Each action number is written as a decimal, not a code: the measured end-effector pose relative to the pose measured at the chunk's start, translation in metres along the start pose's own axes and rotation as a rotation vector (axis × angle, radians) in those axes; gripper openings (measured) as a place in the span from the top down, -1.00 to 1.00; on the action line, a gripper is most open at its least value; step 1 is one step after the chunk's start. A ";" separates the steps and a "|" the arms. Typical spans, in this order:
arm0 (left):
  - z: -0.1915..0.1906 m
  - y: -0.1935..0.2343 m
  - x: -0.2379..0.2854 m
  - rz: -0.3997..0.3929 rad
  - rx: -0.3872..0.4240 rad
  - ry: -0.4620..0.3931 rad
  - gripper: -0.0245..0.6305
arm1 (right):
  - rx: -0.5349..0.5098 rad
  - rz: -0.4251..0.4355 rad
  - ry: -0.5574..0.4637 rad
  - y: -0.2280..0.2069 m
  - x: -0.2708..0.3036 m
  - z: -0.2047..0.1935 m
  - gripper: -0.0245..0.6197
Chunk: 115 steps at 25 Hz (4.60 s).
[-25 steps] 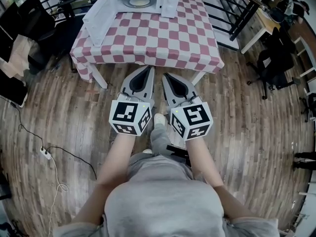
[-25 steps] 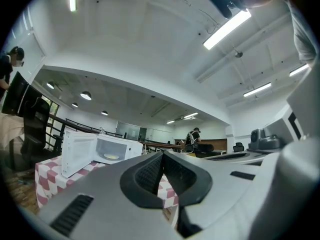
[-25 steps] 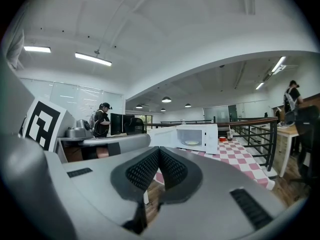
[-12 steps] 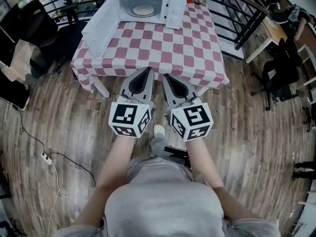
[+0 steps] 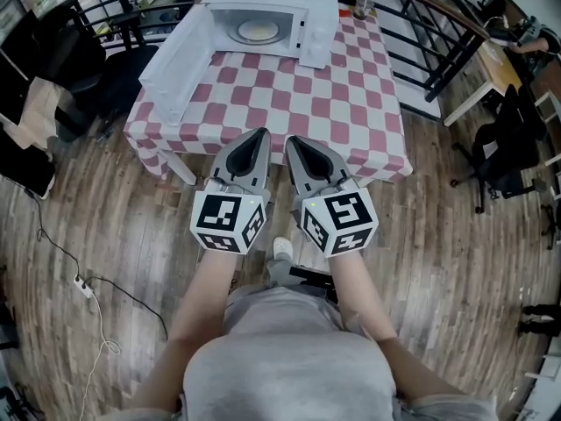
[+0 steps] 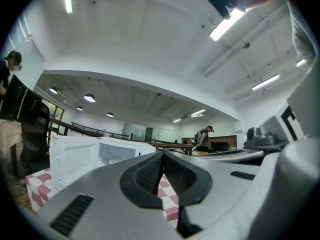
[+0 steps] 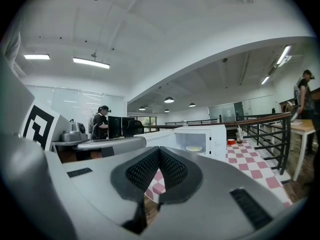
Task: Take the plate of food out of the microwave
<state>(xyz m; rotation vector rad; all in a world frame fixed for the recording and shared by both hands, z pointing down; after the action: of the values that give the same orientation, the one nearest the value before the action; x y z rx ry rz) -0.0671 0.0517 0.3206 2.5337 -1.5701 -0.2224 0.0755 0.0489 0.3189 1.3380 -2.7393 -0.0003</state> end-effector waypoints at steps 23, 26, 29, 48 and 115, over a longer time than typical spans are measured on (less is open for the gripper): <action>0.008 0.041 0.140 0.059 -0.012 -0.016 0.92 | -0.014 0.099 -0.017 -0.107 0.109 0.009 0.84; 0.008 0.044 0.151 0.069 -0.022 -0.021 0.92 | -0.017 0.112 -0.013 -0.115 0.116 0.008 0.84; 0.007 0.047 0.157 0.080 -0.028 -0.017 0.92 | -0.010 0.120 -0.013 -0.122 0.123 0.008 0.84; -0.009 0.091 0.182 0.118 -0.085 0.024 0.92 | 0.046 0.137 0.031 -0.134 0.168 -0.012 0.84; -0.129 0.339 0.382 0.098 -1.150 0.225 0.10 | 0.161 -0.102 0.192 -0.203 0.380 -0.067 0.84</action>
<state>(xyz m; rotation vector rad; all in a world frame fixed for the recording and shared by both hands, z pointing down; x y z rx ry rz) -0.1693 -0.4332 0.4989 1.5087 -0.9962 -0.5909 0.0087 -0.3722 0.4087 1.4328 -2.5545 0.3310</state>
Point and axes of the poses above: the fingertips, and each gripper's own axes: x forward along the fingers, y to its left, z out of its top, the point moved 9 cm from there along -x, backward along the fingers, and after that the axes turned 5 degrees about -x, right-handed, at the moved point
